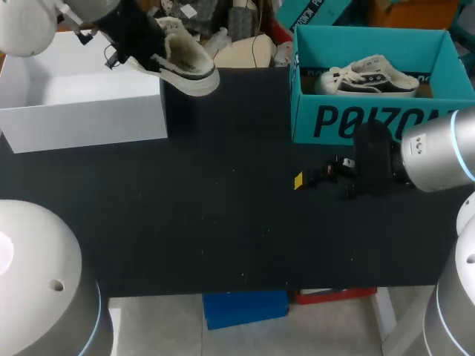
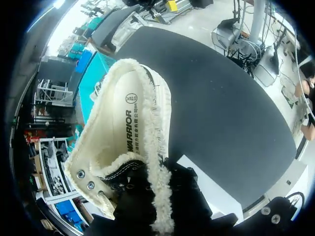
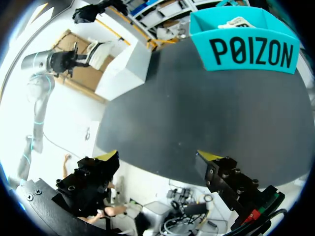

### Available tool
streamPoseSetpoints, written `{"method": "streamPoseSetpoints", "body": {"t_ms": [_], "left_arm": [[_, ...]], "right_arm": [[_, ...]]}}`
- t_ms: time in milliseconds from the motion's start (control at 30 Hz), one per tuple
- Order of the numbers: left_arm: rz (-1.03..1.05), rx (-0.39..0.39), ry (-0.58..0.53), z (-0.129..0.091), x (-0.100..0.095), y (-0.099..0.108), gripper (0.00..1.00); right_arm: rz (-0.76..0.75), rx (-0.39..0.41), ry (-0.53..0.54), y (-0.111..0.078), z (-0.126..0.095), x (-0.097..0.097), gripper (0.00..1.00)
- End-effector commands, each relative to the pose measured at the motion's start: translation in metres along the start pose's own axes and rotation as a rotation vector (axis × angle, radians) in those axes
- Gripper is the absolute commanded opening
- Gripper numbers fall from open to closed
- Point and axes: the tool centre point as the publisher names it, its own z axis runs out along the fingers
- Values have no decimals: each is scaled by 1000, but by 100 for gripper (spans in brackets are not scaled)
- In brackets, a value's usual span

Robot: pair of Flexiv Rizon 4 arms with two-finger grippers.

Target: Take the shoe out of the shoebox, open the shoe tongue, remove and reinsert the insole, then place the shoe into the shoebox

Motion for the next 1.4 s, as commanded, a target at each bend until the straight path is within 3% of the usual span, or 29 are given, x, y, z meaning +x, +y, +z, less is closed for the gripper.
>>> {"method": "streamPoseSetpoints", "body": {"t_ms": [33,700,767,967,1100,1400], "left_arm": [[-309,-53,-30,-17,25,22,0],[-305,-61,-49,-18,30,29,0],[-336,-94,-33,-15,32,31,0],[-494,-255,-116,-5,19,82,0],[-572,-283,-112,0,25,119,0],[-602,-287,-112,3,42,159,0]], "right_arm": [[0,0,-2,0,1,1,100],[0,0,-2,0,1,1,100],[0,0,-2,0,1,1,100],[0,0,-2,0,1,1,100],[0,0,-2,0,1,1,100],[0,0,-2,0,1,1,100]]}}
